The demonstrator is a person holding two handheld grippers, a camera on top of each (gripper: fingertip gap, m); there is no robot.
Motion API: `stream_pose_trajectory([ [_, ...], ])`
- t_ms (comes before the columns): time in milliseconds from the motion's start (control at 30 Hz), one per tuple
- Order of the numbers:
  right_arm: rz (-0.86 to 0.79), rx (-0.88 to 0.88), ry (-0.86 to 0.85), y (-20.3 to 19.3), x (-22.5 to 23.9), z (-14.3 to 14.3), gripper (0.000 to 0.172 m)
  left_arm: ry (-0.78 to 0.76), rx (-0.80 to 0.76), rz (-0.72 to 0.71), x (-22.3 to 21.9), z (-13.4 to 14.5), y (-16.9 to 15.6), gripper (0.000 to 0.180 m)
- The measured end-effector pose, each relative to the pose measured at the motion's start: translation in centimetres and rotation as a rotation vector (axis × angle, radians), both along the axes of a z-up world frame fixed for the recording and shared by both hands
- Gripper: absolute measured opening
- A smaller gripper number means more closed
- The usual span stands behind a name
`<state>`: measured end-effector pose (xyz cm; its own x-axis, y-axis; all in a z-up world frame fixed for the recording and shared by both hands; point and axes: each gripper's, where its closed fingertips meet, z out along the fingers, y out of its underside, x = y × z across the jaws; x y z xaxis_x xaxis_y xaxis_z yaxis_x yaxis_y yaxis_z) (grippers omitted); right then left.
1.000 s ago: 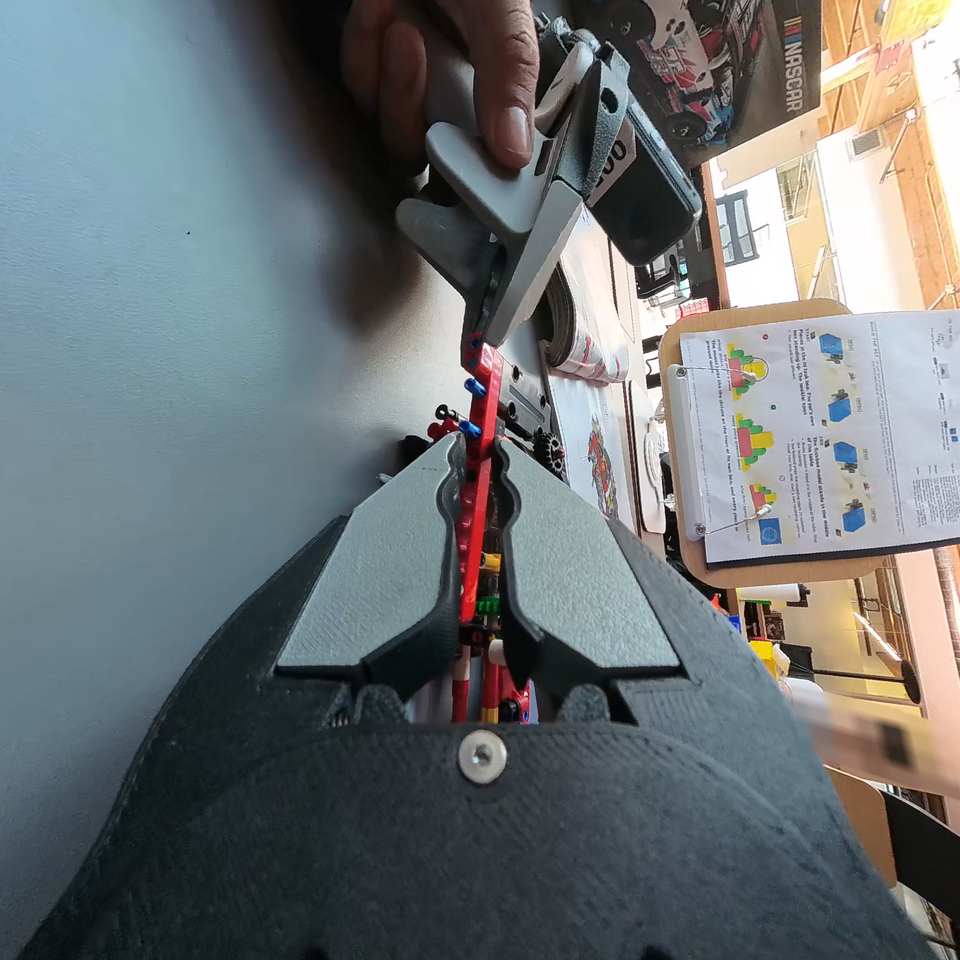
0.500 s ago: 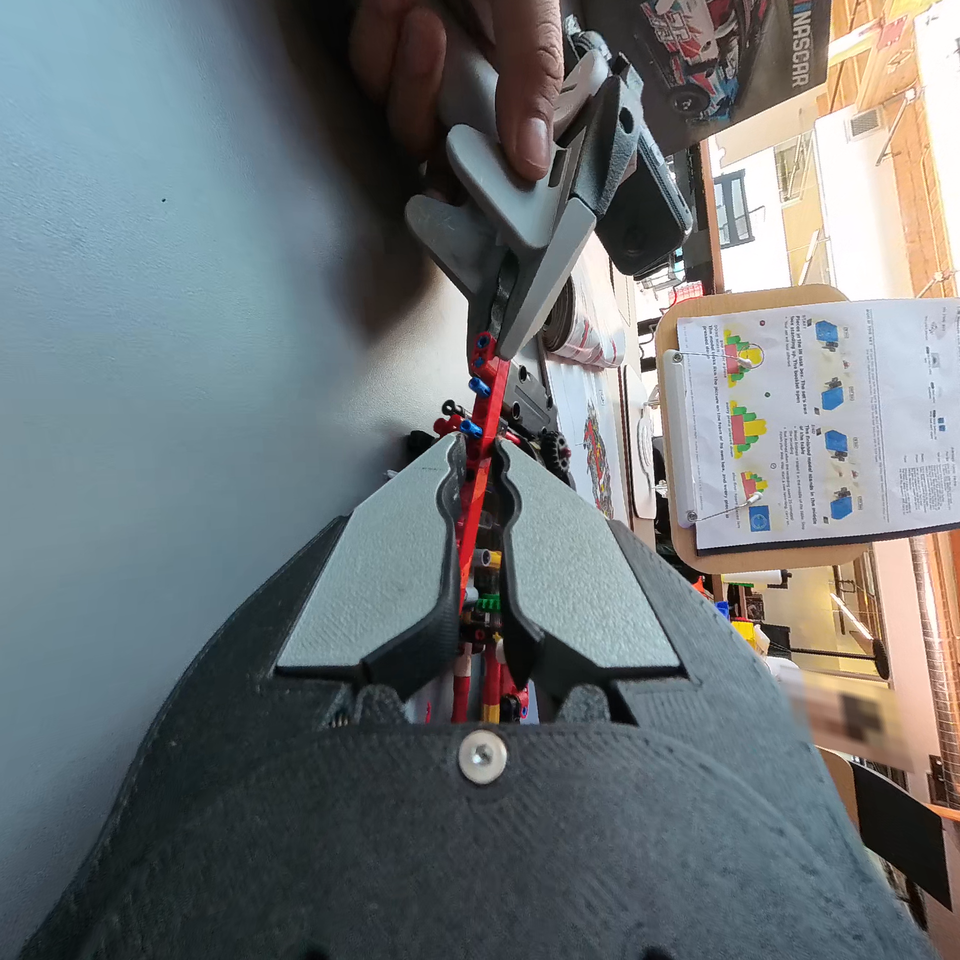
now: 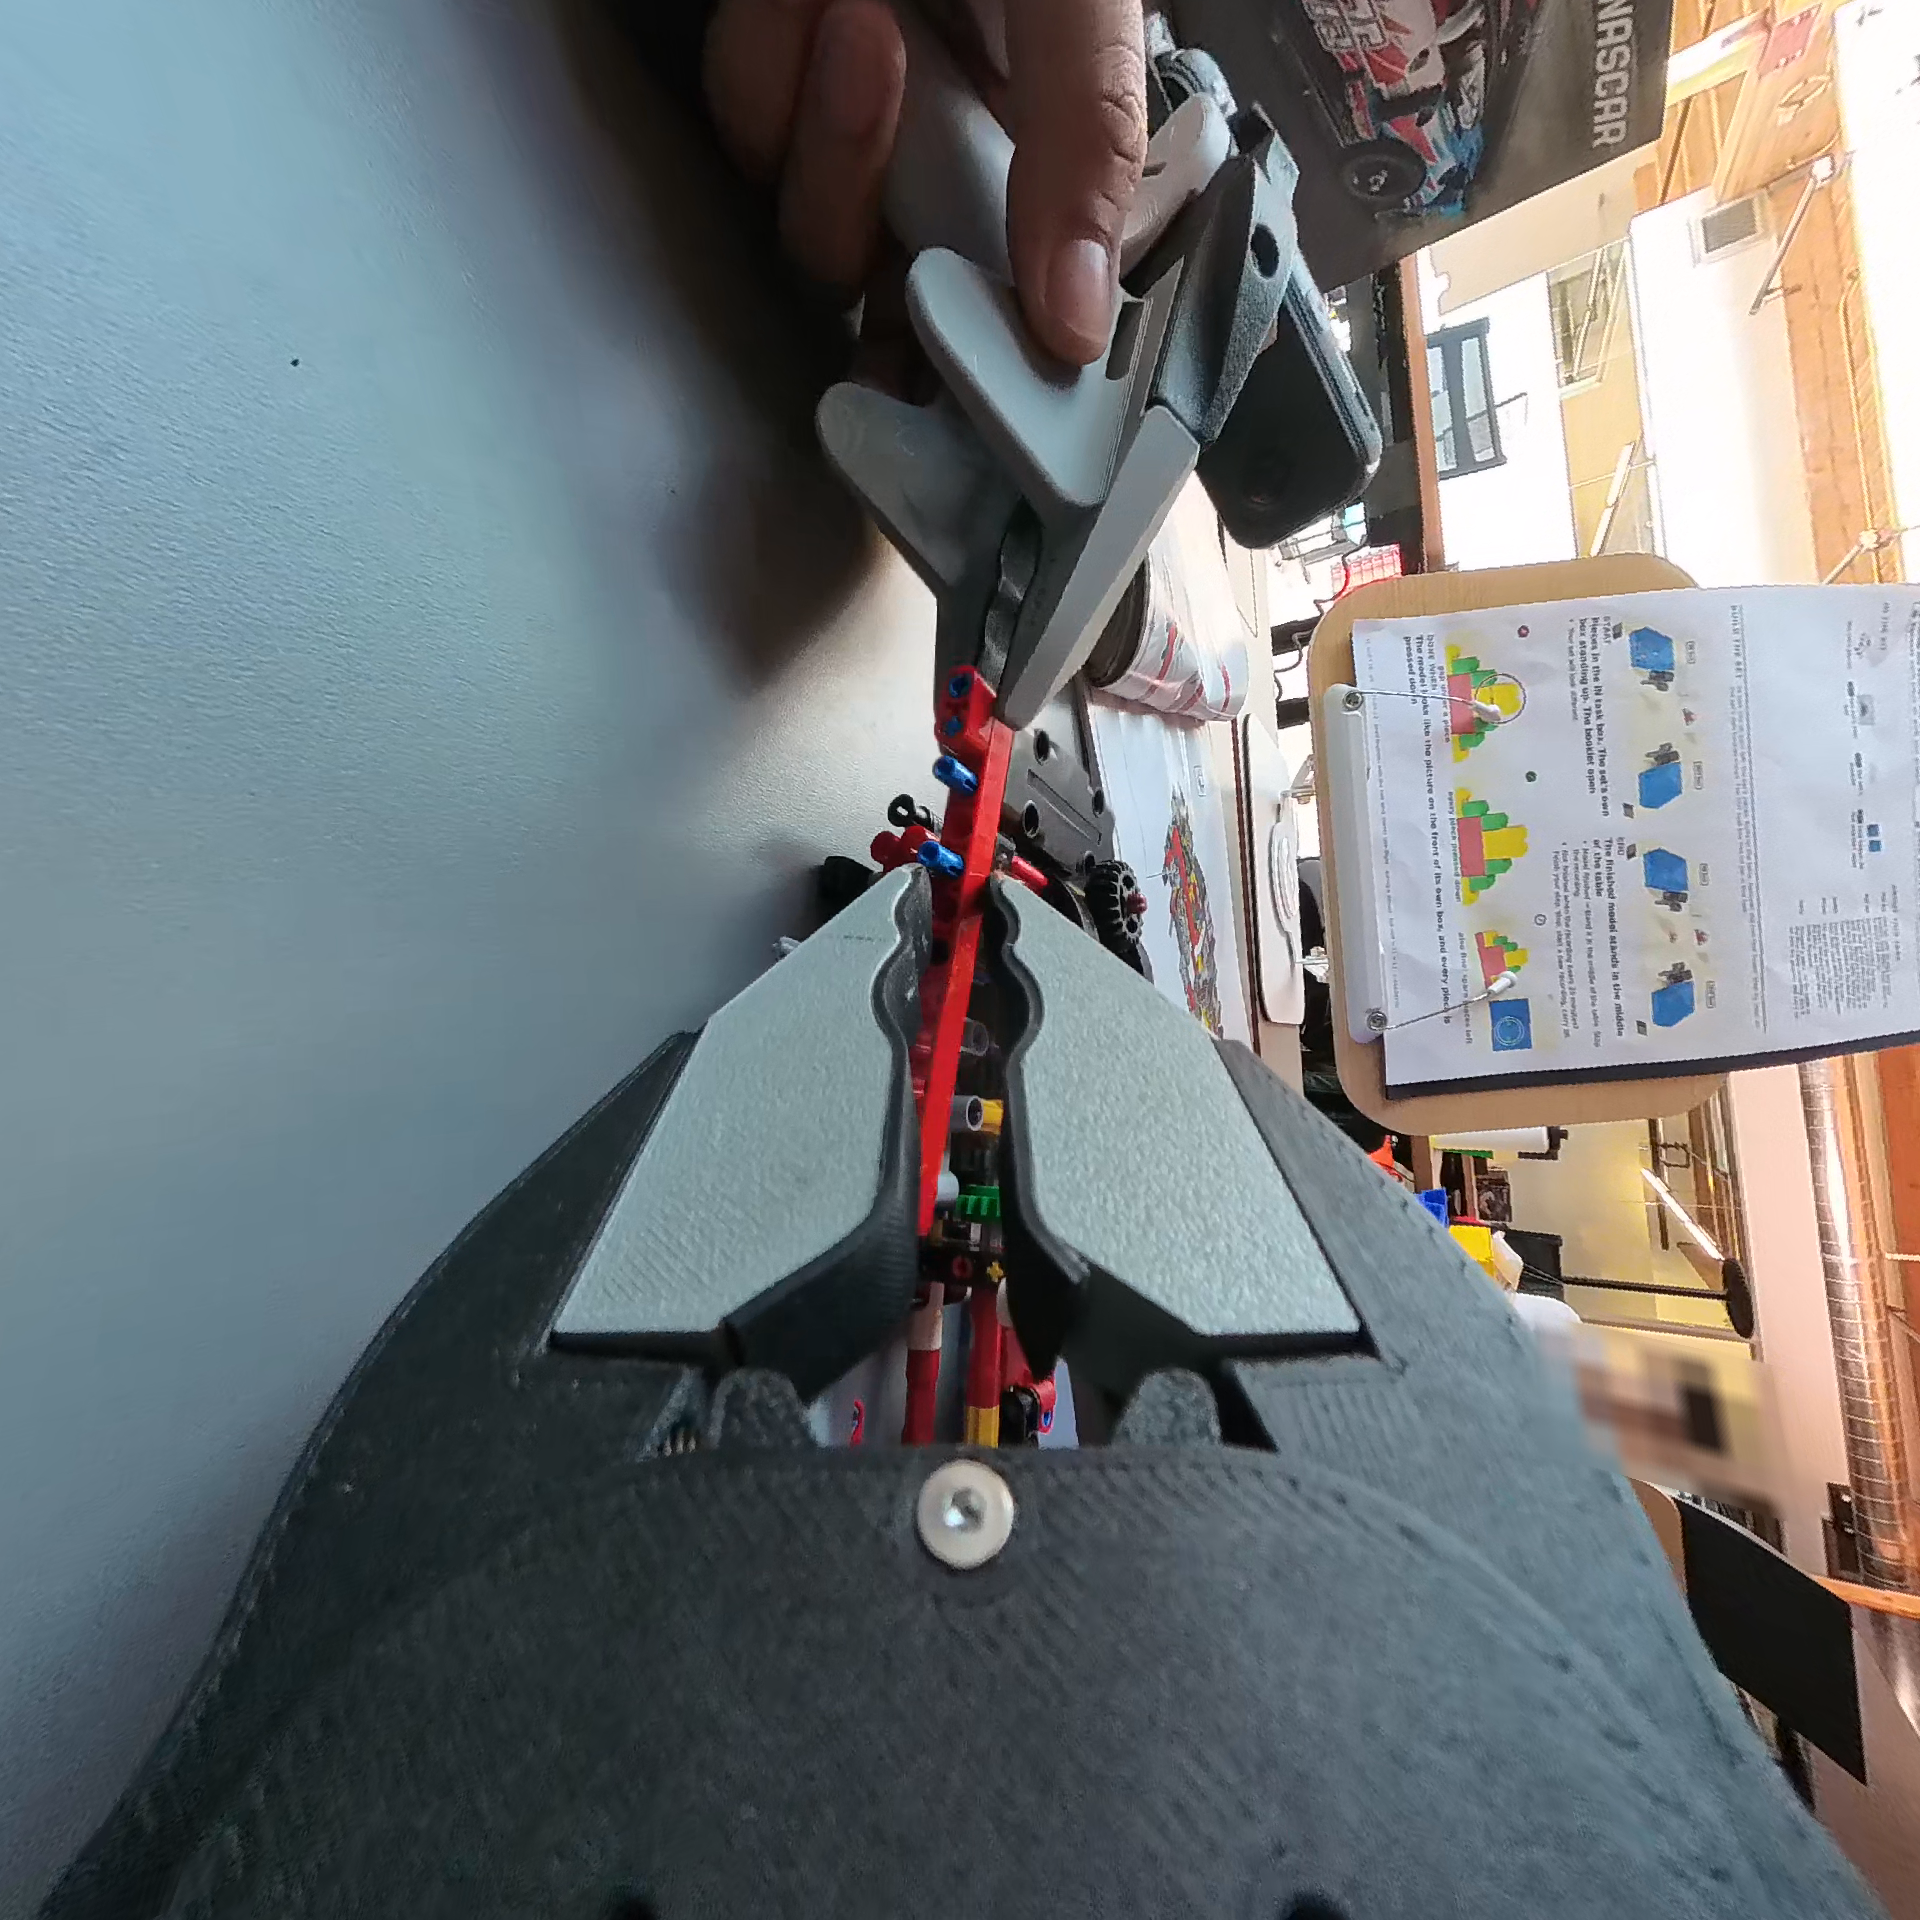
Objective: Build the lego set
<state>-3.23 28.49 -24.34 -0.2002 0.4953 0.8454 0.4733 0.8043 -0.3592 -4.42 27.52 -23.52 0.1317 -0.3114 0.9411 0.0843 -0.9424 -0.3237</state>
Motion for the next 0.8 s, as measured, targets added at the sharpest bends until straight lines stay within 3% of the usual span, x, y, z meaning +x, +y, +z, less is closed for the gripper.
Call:
stream_pose_trajectory([
  [200,-0.017,0.051,-0.014,0.3,0.1,-0.1,0.007,-0.003,-0.013,-0.032,0.4,0.0,0.2,0.017],
  [533,-0.02,0.074,-0.012,0.3,0.0,-0.1,0.007,0.003,-0.012,-0.035,0.4,-0.2,0.4,0.008],
  [800,0.031,-0.057,0.022,-0.6,0.6,0.5,0.012,-0.021,-0.039,-0.028,0.3,-0.1,0.6,0.008],
])
